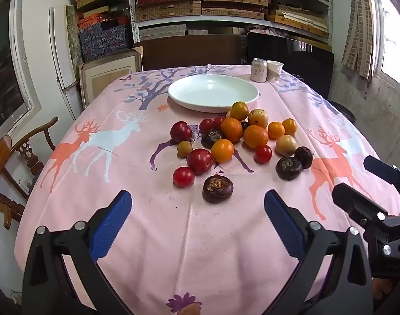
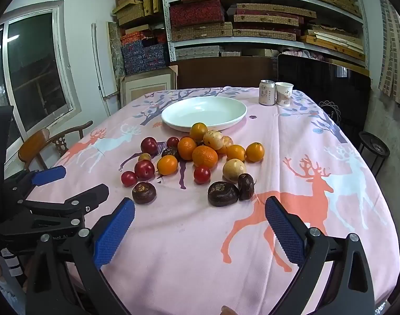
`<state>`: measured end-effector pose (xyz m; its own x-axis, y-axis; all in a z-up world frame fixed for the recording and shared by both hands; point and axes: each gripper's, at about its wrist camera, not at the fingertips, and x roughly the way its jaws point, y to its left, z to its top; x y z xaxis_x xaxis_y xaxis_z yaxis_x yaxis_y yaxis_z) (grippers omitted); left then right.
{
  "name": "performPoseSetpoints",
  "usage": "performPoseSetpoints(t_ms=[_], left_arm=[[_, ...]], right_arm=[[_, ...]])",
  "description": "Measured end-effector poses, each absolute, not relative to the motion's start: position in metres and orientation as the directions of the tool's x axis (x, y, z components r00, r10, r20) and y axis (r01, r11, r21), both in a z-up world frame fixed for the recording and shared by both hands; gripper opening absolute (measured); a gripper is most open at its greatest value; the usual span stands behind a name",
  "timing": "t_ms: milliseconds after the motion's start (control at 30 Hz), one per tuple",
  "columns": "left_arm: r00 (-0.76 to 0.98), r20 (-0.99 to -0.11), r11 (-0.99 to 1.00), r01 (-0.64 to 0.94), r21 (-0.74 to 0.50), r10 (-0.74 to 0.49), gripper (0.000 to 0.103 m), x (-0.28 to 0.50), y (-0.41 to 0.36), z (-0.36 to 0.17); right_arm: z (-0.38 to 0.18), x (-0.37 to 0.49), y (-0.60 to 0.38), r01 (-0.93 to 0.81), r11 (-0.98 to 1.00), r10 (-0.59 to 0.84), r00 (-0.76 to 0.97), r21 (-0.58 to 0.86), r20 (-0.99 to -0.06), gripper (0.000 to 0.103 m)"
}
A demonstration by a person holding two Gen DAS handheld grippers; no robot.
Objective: Organize fruits
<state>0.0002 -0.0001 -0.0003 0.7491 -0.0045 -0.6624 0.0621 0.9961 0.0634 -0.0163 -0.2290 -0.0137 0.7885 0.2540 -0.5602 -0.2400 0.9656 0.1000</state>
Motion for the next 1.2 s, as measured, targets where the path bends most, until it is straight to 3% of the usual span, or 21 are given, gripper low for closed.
performPoseSetpoints(t_ms=[800, 1200], left_arm=[[0.741, -0.671, 0.997, 0.055, 0.049, -0.008, 0.099, 0.005, 0.008, -0.027], [0.728, -0.685, 0.997, 0.055, 0.048, -0.007, 0.099, 0.002, 0.002, -0.014]], right_arm=[[-0.016, -0.016, -0.227, -0.244, 0.964, 0.260, 0.786, 0.104, -0.562, 0.100], [-0.017, -0.016, -0.226, -0.245, 0.964, 0.261, 0.784, 0.106, -0.563, 0.100]])
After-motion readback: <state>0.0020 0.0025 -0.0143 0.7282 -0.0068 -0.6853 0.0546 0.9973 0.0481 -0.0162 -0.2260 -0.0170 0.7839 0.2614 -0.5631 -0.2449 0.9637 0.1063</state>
